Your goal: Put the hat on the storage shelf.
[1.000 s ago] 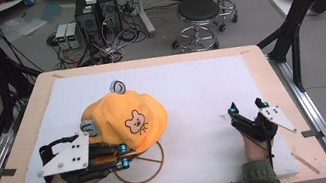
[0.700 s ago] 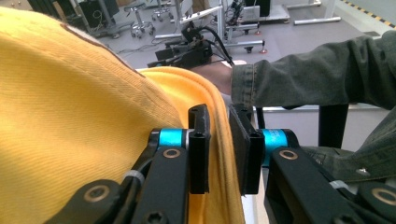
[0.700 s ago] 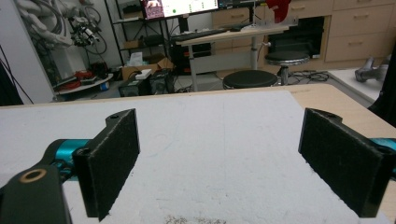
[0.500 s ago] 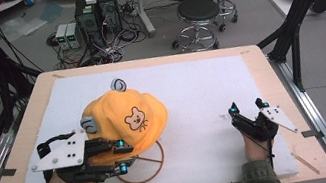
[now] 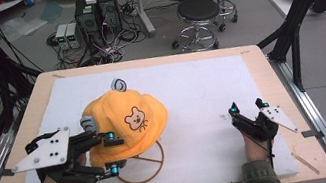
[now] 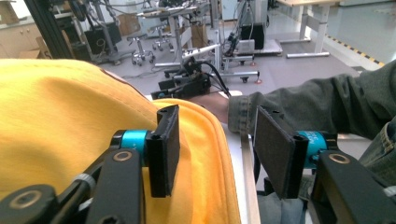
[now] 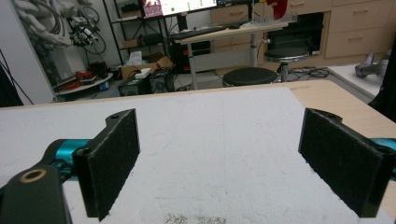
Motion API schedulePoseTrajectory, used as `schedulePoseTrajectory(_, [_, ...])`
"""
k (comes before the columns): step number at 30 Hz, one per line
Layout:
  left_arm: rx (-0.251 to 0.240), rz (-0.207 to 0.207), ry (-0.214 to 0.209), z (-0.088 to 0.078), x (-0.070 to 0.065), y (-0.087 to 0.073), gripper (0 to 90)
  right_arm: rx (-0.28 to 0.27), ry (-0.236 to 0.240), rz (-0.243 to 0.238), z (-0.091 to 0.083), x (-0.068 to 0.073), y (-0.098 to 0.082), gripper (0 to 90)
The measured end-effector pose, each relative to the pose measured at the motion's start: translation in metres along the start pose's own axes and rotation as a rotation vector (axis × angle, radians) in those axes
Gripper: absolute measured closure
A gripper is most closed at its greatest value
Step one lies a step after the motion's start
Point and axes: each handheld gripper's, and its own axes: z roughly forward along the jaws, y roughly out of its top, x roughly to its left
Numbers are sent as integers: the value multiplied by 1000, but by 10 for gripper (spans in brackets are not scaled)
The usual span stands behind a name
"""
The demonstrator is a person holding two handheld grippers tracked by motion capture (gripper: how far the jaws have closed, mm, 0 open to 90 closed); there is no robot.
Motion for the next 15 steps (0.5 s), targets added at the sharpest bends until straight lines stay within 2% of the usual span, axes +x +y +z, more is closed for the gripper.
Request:
schedulePoseTrajectory(3, [-47, 3, 19, -5, 0, 2, 496, -1, -1, 0, 0, 0, 0, 114])
schedulePoseTrajectory(4, [-47, 3, 19, -5, 0, 2, 498, -1, -1, -1, 0, 0, 0, 114])
schedulePoseTrajectory(5, [-91, 5, 29, -9, 2, 4, 501, 0, -1, -1, 0, 0, 0, 115])
schedulePoseTrajectory(6, [-111, 4, 25, -12, 4, 4, 502, 2, -1, 2, 0, 0, 0, 115])
schedulePoseTrajectory(11, [-230, 3, 60, -24, 6, 9, 488, 0, 1, 6, 0, 0, 0, 114])
schedulePoseTrajectory(12, [-230, 3, 60, -24, 6, 9, 482, 1, 1, 10, 0, 0, 0, 114])
schedulePoseTrajectory(13, [-264, 3, 76, -29, 7, 11, 470, -1, 1, 12, 0, 0, 0, 114])
schedulePoseTrajectory(15, [-280, 4, 91, -32, 7, 13, 453, -1, 2, 9, 0, 0, 0, 114])
